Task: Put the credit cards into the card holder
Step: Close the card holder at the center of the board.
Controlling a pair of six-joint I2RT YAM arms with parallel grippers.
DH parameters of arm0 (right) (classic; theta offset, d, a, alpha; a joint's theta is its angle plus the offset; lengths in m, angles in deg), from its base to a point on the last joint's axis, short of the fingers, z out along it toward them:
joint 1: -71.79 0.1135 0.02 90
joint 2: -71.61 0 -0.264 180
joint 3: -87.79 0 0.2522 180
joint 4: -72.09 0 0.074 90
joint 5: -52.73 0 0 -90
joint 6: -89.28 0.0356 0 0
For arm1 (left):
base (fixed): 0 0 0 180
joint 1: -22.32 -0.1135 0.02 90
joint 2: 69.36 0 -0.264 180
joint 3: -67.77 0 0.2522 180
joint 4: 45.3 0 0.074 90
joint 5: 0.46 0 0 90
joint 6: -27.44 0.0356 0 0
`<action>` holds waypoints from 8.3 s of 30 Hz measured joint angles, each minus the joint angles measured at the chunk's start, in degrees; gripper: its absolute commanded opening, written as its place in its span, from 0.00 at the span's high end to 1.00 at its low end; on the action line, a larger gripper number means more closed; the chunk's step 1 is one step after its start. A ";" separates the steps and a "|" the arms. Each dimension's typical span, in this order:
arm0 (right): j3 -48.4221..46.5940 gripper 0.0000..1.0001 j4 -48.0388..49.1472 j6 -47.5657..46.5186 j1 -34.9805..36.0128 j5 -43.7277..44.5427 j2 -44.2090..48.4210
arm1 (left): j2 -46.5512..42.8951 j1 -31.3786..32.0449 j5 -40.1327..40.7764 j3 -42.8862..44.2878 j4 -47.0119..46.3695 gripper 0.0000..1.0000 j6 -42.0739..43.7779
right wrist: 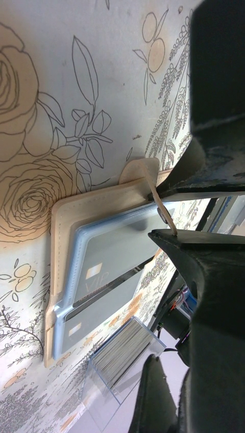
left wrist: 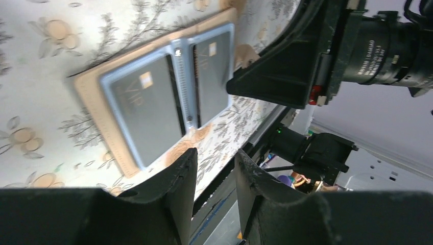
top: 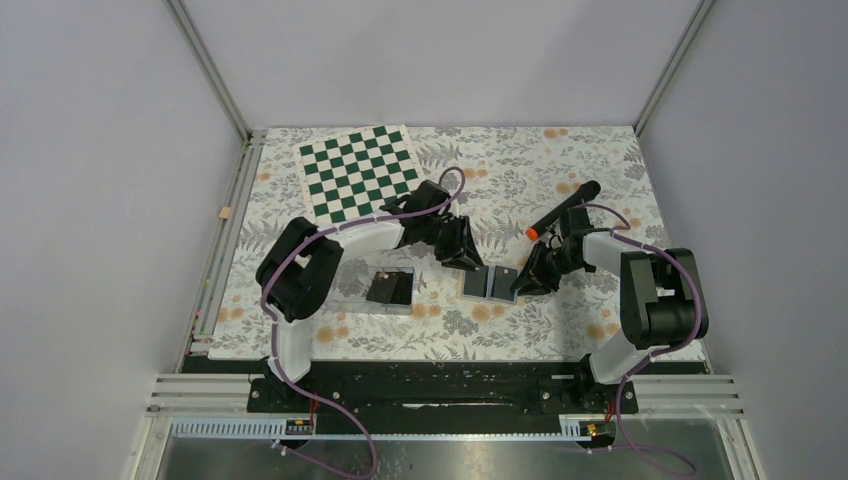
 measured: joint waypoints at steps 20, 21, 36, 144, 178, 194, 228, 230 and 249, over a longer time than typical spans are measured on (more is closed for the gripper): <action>-0.17 0.67 -0.26 -0.02 0.00 0.07 0.00 | 3.34 -3.45 7.78 4.07 10.71 0.57 5.75; -0.17 0.67 -0.26 -0.02 0.00 0.07 0.00 | 3.82 -3.43 7.89 4.07 10.64 0.57 5.77; -0.24 0.67 -0.44 -0.13 0.00 0.09 -0.17 | 8.48 -3.23 0.72 2.45 2.51 0.65 2.80; -13.94 1.00 -7.93 -4.37 -0.33 6.51 -6.47 | 21.11 10.03 -3.50 29.77 7.72 0.66 -0.79; -12.50 1.00 -8.39 -2.78 -0.63 6.34 -6.47 | 23.15 10.84 3.48 30.82 10.14 1.00 -0.07; -12.52 1.00 -8.98 -2.80 -0.66 6.36 -6.47 | 18.82 9.66 6.14 26.08 9.70 1.00 0.59; -12.52 1.00 -9.46 -3.21 -0.76 5.79 -6.29 | 18.12 8.26 9.27 24.44 12.57 1.00 3.41; -12.52 1.00 -9.46 -3.48 -0.76 5.44 -5.57 | 18.10 8.22 9.38 24.44 13.00 1.00 3.45; -12.55 1.00 -9.20 -3.80 5.20 3.08 -2.47 | 18.12 8.00 9.49 24.46 15.34 1.00 4.46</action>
